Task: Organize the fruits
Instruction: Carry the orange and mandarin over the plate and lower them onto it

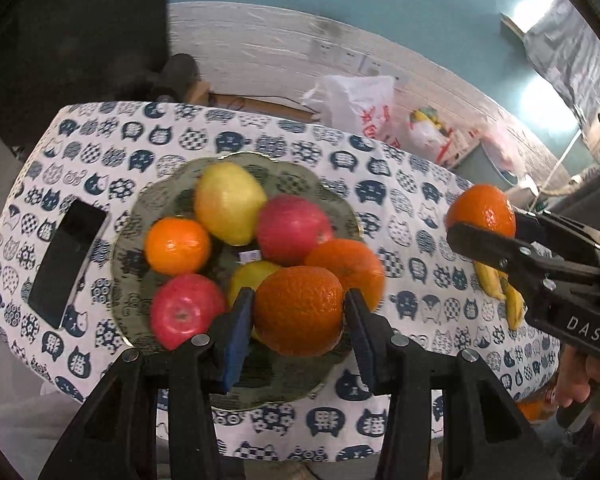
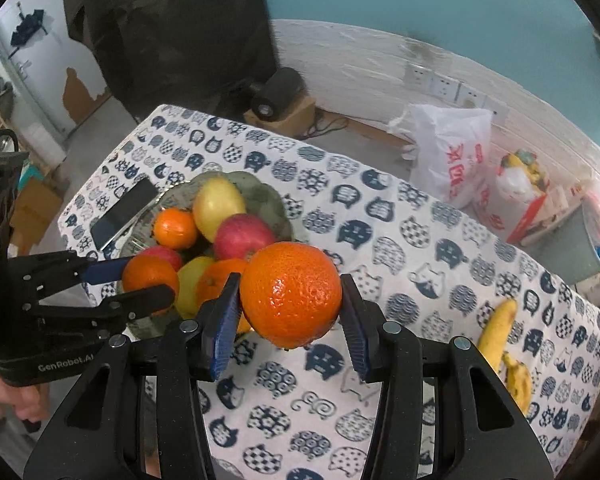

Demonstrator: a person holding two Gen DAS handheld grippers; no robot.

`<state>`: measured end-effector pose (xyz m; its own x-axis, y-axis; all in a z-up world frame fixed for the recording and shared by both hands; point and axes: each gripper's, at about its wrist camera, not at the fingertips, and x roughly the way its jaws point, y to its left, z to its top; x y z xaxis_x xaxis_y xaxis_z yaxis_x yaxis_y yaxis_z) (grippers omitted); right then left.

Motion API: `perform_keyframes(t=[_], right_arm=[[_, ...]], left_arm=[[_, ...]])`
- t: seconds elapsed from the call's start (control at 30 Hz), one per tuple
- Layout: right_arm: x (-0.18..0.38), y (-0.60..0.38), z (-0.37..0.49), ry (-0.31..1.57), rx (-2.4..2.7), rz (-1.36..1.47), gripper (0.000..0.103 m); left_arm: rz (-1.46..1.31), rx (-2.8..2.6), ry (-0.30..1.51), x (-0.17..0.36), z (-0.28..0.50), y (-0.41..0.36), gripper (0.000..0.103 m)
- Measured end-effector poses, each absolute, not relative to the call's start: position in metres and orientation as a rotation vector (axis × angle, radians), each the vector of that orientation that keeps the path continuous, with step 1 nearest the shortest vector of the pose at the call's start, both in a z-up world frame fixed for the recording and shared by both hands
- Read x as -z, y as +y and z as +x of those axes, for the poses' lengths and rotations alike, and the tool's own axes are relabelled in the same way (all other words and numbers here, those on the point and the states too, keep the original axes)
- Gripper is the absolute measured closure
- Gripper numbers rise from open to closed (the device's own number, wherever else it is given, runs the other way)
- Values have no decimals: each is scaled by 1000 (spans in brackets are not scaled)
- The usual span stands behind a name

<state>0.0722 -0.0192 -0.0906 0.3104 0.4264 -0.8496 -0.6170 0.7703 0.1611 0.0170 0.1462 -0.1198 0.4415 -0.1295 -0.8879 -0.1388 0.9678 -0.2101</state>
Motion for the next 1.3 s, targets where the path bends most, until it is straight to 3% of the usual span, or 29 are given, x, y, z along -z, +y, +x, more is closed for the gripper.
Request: perform_keyframes(t=[0.7,0.77,0.83,0.9,1.3], right_arm=[[119,53,79,1136,-787,-209,56],[122,59,80,1146,-795,-211,56],[124,63,80,1153,-800,-212,56],[127,67,80,1161,-804,-212,56],[129,81,82,1174,-840,-193,55]], left_arm=[[-341,-66,1173,159,25,195,56],[-343,-67,1175,159,26,196,53],[-337,-76,1177,159,26,197,40],[-343,-86,1176,160,25,199,35],[-345,-68,1205,162,18,199,30]])
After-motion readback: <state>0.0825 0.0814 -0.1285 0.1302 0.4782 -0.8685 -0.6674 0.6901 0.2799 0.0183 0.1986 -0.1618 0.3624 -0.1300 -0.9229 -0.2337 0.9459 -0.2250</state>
